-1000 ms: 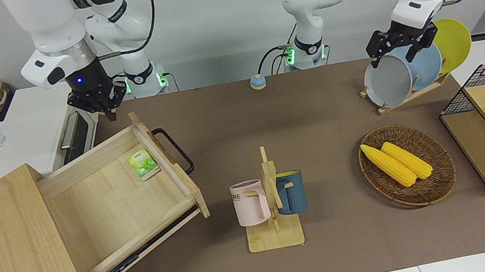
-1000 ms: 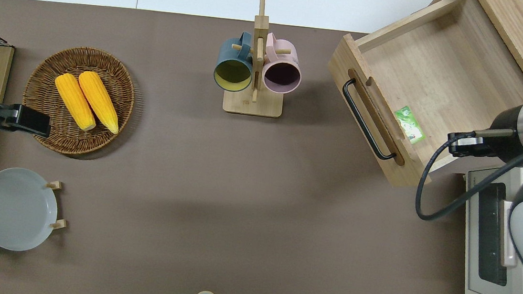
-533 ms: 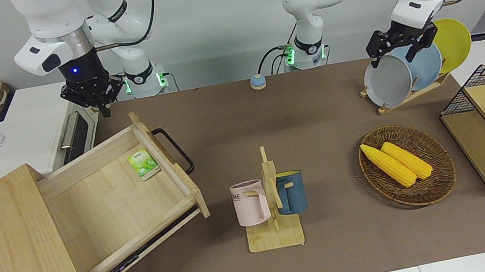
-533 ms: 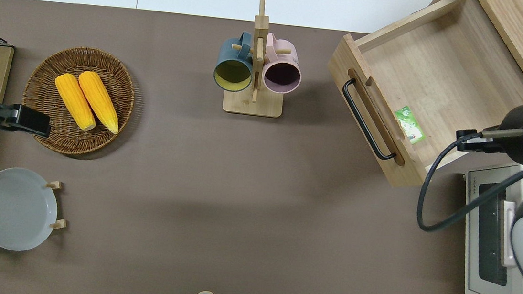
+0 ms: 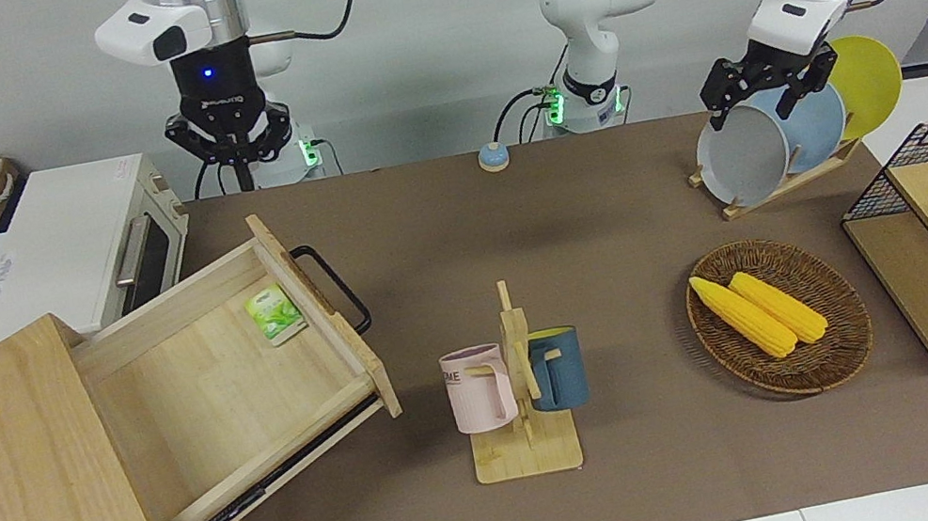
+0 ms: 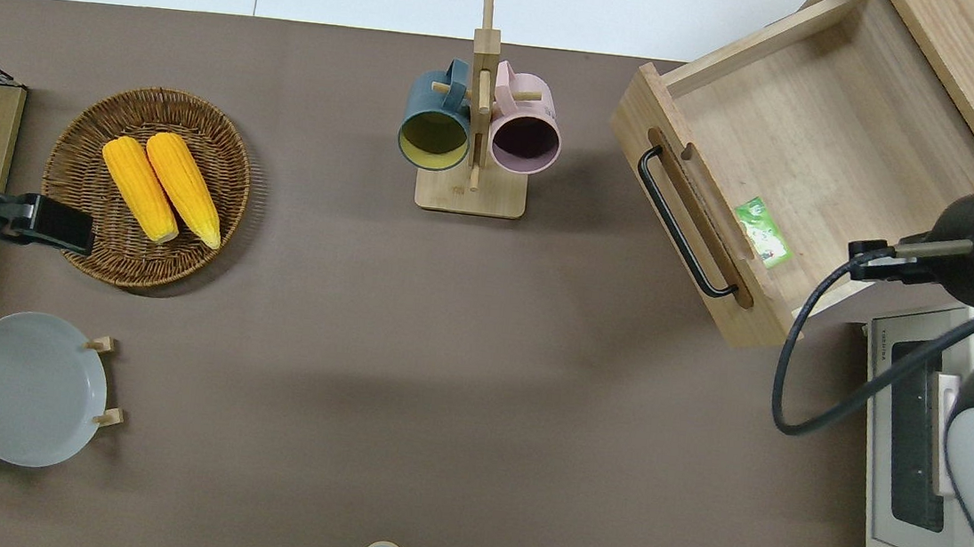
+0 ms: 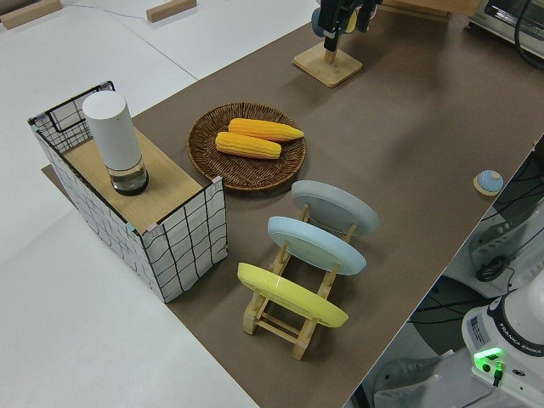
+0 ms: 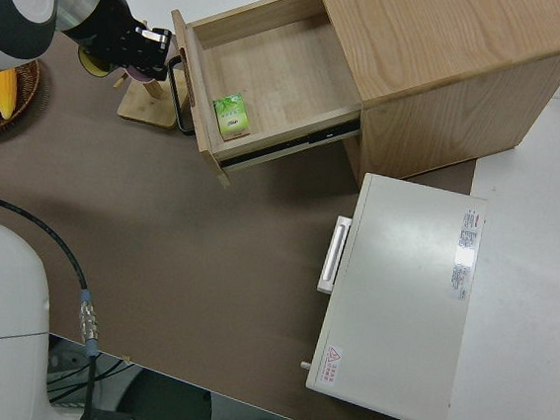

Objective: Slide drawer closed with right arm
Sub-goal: 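Push the wooden drawer away from the robot with the right gripper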

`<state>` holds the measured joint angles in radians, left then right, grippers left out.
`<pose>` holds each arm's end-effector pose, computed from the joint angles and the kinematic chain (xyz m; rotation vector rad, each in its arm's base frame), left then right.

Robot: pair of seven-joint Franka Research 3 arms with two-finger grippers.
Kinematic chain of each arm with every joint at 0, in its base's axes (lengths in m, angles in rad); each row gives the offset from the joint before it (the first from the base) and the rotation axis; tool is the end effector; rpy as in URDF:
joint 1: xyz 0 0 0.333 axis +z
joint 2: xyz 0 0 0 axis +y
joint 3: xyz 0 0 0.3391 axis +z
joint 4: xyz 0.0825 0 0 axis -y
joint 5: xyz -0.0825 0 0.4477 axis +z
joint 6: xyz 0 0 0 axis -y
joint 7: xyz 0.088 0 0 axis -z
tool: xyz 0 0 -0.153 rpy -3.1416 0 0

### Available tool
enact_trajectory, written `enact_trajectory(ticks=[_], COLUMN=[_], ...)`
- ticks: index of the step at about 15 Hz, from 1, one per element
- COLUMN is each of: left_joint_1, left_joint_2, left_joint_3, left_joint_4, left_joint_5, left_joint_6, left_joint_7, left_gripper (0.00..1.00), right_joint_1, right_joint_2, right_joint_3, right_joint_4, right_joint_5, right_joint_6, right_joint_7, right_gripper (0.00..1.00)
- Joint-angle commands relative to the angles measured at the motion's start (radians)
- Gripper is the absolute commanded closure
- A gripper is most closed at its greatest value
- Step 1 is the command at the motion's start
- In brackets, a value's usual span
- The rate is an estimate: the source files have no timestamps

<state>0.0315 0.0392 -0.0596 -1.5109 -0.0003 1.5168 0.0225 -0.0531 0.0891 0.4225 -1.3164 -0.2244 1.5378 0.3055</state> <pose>0.6242 -0.0169 0.6046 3.1376 -0.0794 -0.0522 0.6184 0.1874 0.6858 2.9967 0.0550 0.2905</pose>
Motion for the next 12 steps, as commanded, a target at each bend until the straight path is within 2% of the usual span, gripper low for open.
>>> enact_trajectory(ticks=[1,6,10,12], left_joint_1=[0.004,0.004,0.004,0.004], left_joint_2=[0.011,0.011,0.011,0.011], left_joint_3=[-0.006,-0.006,-0.006,-0.006], left_joint_4=[0.026,0.024,0.024,0.024], left_joint_5=[0.017,0.017,0.017,0.017], left_joint_6=[-0.02,-0.02,-0.02,-0.02], left_joint_7=[0.01,0.01,0.01,0.01], left_gripper=[0.01,0.01,0.01,0.01], right_joint_1=[0.074,0.162,0.194,0.191], right_joint_2=[0.015,0.104,0.176,0.198], right_joint_3=[0.001,-0.001,-0.001,-0.002], right_joint_4=[0.003,-0.004,-0.004,-0.035], right_joint_5=[-0.024,-0.012,-0.007,-0.004], right_joint_6=[0.024,0.027,0.047,0.085], right_joint_7=[0.217,0.613,0.834,0.972], right_gripper=[1.0,1.0,1.0,1.0])
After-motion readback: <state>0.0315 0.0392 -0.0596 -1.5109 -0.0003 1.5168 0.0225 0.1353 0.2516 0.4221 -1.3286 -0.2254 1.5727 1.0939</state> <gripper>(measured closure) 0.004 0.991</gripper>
